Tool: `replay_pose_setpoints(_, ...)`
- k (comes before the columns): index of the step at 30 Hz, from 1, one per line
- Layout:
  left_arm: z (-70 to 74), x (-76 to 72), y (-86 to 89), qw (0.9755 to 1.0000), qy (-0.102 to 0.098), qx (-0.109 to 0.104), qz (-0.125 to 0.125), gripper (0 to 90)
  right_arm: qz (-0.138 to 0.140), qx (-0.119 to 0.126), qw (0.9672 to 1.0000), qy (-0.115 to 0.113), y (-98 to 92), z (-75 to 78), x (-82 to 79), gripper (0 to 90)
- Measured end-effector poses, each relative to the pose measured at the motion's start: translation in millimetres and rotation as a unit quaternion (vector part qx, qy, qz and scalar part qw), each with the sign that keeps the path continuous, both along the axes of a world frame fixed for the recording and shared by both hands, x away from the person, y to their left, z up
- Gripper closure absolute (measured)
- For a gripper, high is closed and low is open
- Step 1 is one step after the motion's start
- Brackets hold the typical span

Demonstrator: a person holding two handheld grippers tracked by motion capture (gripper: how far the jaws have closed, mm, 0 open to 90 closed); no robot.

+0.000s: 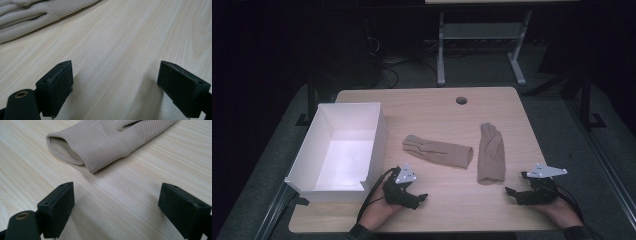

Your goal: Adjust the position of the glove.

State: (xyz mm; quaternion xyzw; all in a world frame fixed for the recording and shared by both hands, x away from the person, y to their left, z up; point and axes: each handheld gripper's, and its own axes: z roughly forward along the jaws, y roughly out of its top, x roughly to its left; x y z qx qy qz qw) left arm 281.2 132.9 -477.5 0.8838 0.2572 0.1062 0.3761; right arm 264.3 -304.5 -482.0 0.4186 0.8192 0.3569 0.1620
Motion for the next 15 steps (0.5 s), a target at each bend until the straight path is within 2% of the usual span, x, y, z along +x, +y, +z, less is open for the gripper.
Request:
replay_pose_setpoints(7,0.0,0.0,-0.1,1.0,0.0,-0.001,0.0,12.6,0.008,0.0,1.0,-0.001,-2.4,0.0,0.0,13.9)
replay_pose_setpoints(11,-0.1,0.0,-0.1,1.0,0.0,-0.001,0.001,12.6,-0.003,0.001,1.0,0.004,-6.2,2.1,1.2,19.2)
replay_pose_setpoints(15,-0.3,0.2,-0.6,1.0,0.001,-0.005,0.003,12.6,-0.01,0.004,0.9998,0.015,-8.6,6.2,4.9,31.6)
